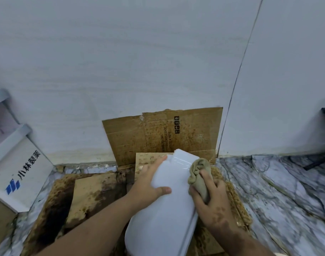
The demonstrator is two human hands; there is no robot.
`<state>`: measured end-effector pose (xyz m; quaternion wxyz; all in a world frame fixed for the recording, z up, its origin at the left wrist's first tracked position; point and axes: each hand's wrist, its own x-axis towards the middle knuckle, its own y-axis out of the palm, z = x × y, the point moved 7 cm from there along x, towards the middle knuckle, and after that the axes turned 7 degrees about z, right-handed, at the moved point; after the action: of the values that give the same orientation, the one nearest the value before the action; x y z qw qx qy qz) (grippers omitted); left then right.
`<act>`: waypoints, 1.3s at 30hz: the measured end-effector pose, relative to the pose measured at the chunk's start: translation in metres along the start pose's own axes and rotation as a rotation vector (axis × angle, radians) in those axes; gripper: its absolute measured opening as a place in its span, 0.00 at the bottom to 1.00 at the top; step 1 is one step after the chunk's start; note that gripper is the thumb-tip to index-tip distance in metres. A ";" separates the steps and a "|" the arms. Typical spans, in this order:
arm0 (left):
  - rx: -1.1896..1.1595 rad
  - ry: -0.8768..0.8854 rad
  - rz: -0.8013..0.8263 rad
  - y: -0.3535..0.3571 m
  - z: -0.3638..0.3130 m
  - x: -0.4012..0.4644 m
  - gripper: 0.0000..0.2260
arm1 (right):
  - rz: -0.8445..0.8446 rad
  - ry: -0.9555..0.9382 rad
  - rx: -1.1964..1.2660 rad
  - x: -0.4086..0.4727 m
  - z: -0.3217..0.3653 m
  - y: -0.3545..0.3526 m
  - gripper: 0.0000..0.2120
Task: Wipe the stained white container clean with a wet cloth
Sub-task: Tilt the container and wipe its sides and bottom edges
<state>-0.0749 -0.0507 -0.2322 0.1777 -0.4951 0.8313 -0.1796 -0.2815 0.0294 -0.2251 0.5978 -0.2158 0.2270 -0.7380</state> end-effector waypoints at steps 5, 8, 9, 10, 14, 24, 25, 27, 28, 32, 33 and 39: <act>-0.036 0.011 -0.073 0.003 -0.011 -0.005 0.39 | -0.067 0.029 0.207 0.000 0.004 -0.004 0.27; -0.055 0.036 -0.100 -0.003 -0.020 -0.005 0.40 | -0.036 0.022 0.270 0.021 0.010 -0.012 0.26; -0.048 0.043 -0.112 -0.006 -0.025 -0.005 0.40 | -0.012 0.010 0.275 0.030 0.011 -0.015 0.28; -0.044 0.049 -0.122 -0.009 -0.029 -0.004 0.40 | 0.008 -0.001 0.280 0.040 0.011 -0.019 0.29; -0.068 0.031 -0.164 -0.023 -0.036 0.004 0.39 | 0.133 -0.091 0.395 0.077 0.026 -0.020 0.14; -0.417 -0.208 -0.225 -0.030 0.028 0.019 0.29 | 0.389 0.034 0.426 0.143 0.002 0.049 0.14; -0.416 -0.222 -0.206 -0.028 0.034 0.021 0.30 | 0.390 0.045 0.427 0.149 -0.002 0.052 0.14; -0.388 -0.239 -0.192 -0.023 0.043 0.023 0.29 | 0.395 0.073 0.418 0.157 -0.013 0.059 0.16; -0.340 -0.241 -0.199 -0.022 0.045 0.022 0.29 | 0.404 0.090 0.408 0.159 -0.020 0.062 0.19; -0.084 -0.318 -0.270 -0.019 0.073 0.020 0.32 | 0.396 0.165 0.371 0.159 -0.045 0.070 0.14; -0.086 -0.342 -0.269 -0.016 0.079 0.016 0.33 | 0.382 0.170 0.389 0.155 -0.043 0.070 0.12; -0.413 -0.372 -0.203 0.003 0.080 -0.008 0.34 | 0.380 0.161 0.385 0.134 -0.034 0.069 0.12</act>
<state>-0.0365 -0.0522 -0.3025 0.2038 -0.6258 0.7496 0.0705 -0.2728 -0.1124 -0.2869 0.7353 0.0076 0.1657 -0.6571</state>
